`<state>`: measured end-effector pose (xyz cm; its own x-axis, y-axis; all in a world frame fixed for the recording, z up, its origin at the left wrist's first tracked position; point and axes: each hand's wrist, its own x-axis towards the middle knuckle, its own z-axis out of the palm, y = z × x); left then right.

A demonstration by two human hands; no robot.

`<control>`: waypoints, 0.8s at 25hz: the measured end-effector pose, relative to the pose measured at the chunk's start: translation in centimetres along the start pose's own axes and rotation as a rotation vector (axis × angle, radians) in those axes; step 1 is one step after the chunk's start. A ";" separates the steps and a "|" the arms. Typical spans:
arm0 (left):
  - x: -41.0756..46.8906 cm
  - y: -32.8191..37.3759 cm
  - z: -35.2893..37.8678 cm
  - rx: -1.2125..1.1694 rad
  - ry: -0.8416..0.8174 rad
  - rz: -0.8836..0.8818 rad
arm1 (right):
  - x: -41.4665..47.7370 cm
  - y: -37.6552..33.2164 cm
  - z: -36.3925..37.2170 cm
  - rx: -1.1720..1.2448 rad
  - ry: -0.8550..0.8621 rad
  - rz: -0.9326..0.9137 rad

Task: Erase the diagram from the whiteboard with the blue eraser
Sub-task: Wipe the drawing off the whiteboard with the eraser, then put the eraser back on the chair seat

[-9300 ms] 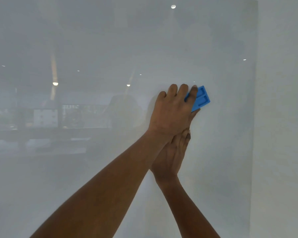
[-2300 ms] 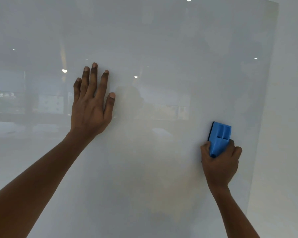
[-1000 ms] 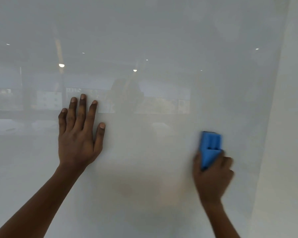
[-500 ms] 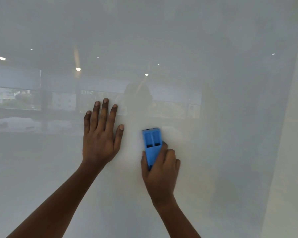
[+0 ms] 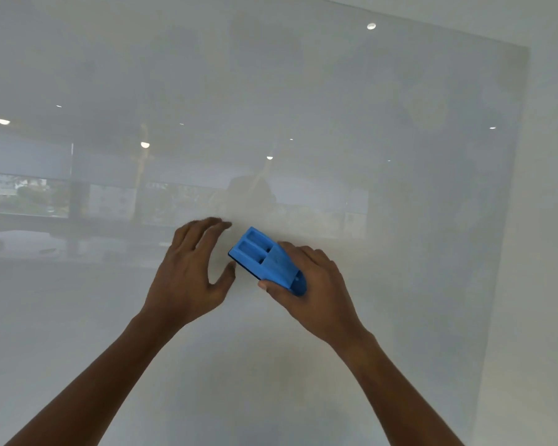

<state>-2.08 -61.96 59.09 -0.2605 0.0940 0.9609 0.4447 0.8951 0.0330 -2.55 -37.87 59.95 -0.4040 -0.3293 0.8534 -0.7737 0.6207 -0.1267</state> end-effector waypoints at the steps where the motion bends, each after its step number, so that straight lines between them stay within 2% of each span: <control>1: -0.3 0.2 -0.5 -0.070 -0.070 0.007 | -0.1 -0.1 -0.5 0.034 -0.016 -0.005; 3: -0.9 0.8 -1.1 -0.207 -0.203 -0.015 | -0.5 -0.1 -1.4 0.041 -0.039 -0.019; 5: -1.3 1.5 -1.5 -0.325 -0.250 -0.041 | -1.0 0.2 -2.3 0.031 -0.069 -0.027; 10: -1.7 3.4 -1.1 -0.454 -0.223 -0.038 | -2.8 1.4 -4.2 -0.025 -0.149 -0.038; 16: -1.9 6.8 1.2 -0.492 -0.191 0.051 | -6.0 3.4 -8.2 -0.072 -0.077 0.027; 20: -2.4 9.4 3.8 -0.585 -0.181 0.024 | -9.4 6.1 -12.2 -0.105 -0.051 0.134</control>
<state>-0.50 -52.09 56.06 -0.3636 0.2297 0.9028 0.8356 0.5089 0.2070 2.48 -22.32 57.30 -0.5264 -0.2731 0.8052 -0.6572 0.7315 -0.1815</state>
